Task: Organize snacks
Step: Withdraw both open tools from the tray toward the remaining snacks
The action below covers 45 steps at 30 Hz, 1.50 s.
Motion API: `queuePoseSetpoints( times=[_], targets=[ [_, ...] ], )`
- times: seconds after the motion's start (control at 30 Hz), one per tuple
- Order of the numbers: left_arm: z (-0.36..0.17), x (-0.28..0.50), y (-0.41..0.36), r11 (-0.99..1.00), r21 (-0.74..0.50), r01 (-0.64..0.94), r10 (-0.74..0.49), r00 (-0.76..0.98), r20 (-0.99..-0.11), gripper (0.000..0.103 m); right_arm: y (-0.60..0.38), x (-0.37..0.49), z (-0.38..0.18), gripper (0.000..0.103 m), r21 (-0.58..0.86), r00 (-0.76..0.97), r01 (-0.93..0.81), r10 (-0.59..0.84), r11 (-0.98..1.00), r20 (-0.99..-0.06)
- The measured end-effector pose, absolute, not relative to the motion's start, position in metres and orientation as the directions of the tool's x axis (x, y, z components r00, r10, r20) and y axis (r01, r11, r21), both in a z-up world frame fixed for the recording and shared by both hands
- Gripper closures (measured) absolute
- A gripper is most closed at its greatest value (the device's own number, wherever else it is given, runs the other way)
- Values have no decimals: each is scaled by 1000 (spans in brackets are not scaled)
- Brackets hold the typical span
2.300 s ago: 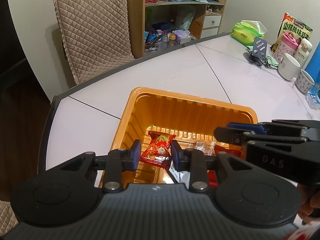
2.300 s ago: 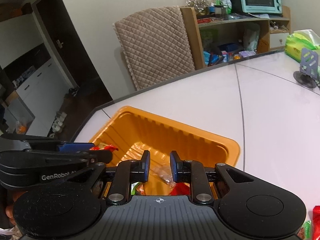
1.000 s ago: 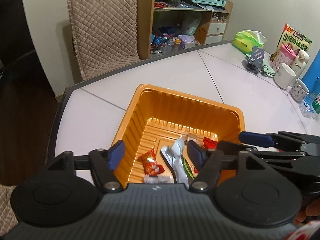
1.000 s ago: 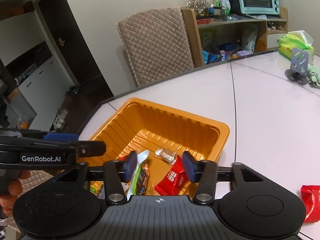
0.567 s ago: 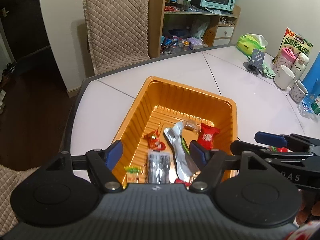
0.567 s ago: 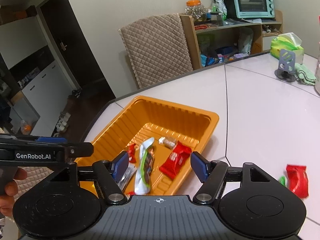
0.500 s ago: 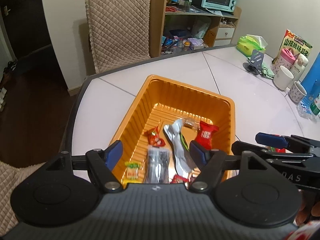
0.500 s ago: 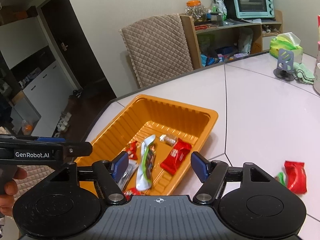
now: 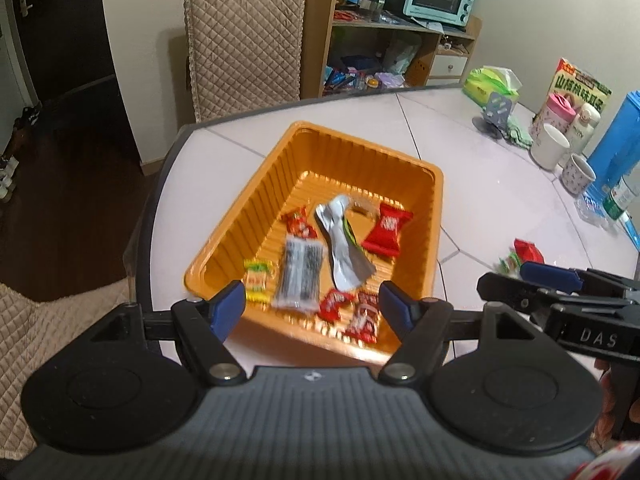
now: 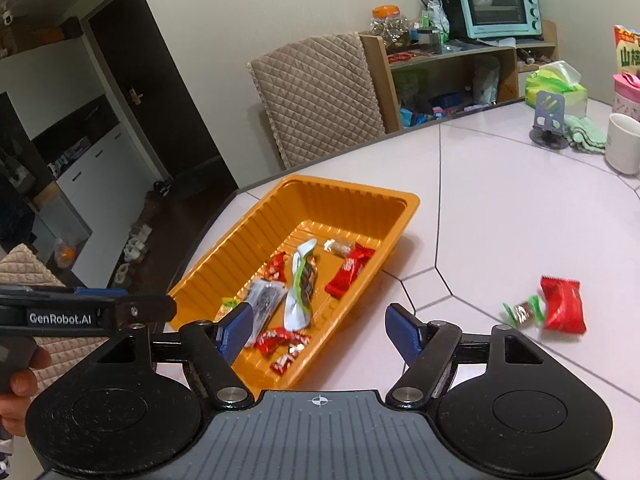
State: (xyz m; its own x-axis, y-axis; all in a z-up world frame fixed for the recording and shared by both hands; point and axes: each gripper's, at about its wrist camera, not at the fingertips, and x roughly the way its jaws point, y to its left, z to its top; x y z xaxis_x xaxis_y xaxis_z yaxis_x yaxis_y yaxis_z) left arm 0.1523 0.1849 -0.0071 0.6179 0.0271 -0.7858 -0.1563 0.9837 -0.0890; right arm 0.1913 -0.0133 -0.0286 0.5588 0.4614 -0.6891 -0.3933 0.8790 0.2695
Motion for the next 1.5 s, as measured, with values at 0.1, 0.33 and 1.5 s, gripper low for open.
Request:
queuePoseSetpoints(
  times=[0.1, 0.33, 1.5],
  targets=[
    [-10, 141, 179, 982, -89, -167, 30, 606, -795, 32, -21, 184, -30, 30, 275, 545, -390, 461, 879, -701],
    [-18, 126, 156, 983, -91, -157, 18, 583, -812, 32, -40, 166, -39, 30, 273, 503, -385, 449, 882, -738],
    [-51, 139, 15, 992, -96, -84, -37, 527, -849, 32, -166, 162, -62, 30, 217, 433, -323, 347, 921, -832]
  ],
)
